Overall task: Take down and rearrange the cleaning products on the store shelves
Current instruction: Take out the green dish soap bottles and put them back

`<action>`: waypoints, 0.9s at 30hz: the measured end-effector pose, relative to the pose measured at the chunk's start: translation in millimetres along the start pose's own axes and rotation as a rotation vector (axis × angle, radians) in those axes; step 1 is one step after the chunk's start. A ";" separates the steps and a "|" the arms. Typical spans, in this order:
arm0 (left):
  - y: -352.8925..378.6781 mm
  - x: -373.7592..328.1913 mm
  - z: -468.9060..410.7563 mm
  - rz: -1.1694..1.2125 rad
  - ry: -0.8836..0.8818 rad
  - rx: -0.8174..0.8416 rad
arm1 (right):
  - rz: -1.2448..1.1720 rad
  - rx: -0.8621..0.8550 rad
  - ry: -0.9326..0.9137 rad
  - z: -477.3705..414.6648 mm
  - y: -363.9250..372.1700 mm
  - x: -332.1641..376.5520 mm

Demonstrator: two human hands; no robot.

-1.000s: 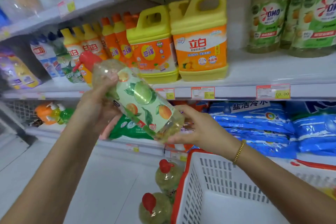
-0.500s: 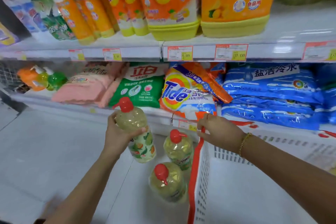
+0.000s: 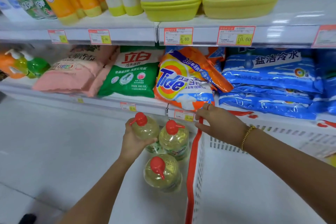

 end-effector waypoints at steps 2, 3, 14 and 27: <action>-2.5 -3.3 -0.5 -0.059 0.008 0.053 | -0.026 0.003 0.001 0.4 1.1 -2.6; -5.5 -5.6 -0.4 -0.079 0.002 0.080 | -0.025 0.006 -0.004 0.9 0.5 -2.8; -60.1 -196.3 -5.8 -1.027 0.113 0.170 | -0.064 -0.201 -0.056 27.3 -121.0 -22.8; 209.0 -503.0 -45.0 0.145 0.723 0.411 | -0.195 -1.143 0.606 134.8 -262.2 -297.1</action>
Point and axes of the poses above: each hand's wrist, its own z-axis away from the middle knuckle, its own y-axis out of the palm, x = y × z, the point moved 5 cm from there along -z, towards the middle knuckle, and after that the axes turned 10 degrees about y, right-handed, at the moved point
